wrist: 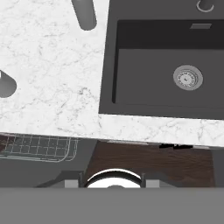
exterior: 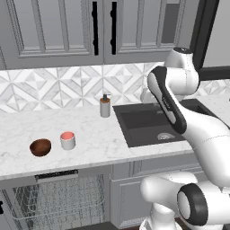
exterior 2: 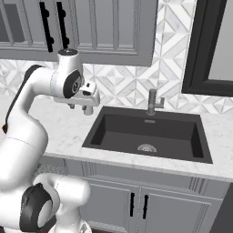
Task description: Pick up the cup and bowl from the counter, place them in the dishwasher, and close the dishwasher door.
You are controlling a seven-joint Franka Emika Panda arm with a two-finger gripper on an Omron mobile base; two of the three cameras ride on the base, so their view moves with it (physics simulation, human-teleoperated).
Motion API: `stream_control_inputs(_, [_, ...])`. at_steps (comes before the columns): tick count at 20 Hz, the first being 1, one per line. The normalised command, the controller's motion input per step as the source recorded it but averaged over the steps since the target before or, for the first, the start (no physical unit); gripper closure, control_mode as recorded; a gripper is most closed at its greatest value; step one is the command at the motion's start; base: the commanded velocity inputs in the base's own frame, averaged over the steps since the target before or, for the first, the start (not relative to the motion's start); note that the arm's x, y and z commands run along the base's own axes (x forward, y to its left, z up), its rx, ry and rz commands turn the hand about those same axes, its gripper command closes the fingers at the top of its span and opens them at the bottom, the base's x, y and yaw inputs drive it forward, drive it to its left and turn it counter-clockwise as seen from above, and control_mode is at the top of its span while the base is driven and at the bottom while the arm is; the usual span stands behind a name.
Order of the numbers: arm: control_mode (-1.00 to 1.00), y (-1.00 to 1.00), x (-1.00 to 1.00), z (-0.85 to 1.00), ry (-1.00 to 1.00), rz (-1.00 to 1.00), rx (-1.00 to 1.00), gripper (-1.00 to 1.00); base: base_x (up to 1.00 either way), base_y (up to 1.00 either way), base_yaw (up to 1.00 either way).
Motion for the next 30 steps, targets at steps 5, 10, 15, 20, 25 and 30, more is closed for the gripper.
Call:
stream_control_inputs(5, [-1.00,0.17,0.00,-0.03,0.06,0.00,0.00,-1.00,0.00,0.00,0.00])
stream_control_inputs(10, [-1.00,0.80,0.01,-0.11,0.11,0.07,0.01,-1.00,0.00,0.00,0.00])
stream_control_inputs(15, [-1.00,1.00,0.17,-0.21,0.03,0.10,0.00,-1.00,0.00,0.00,0.00])
stream_control_inputs(20, [-1.00,0.99,0.30,-0.38,0.00,0.15,0.00,-1.00,0.00,0.00,0.00])
stream_control_inputs(25, [-1.00,0.73,0.39,-0.40,0.00,0.11,0.00,-1.00,0.00,0.00,0.00])
stream_control_inputs(30, [-1.00,0.55,0.33,-0.30,0.00,0.03,0.00,-1.00,0.00,0.00,0.00])
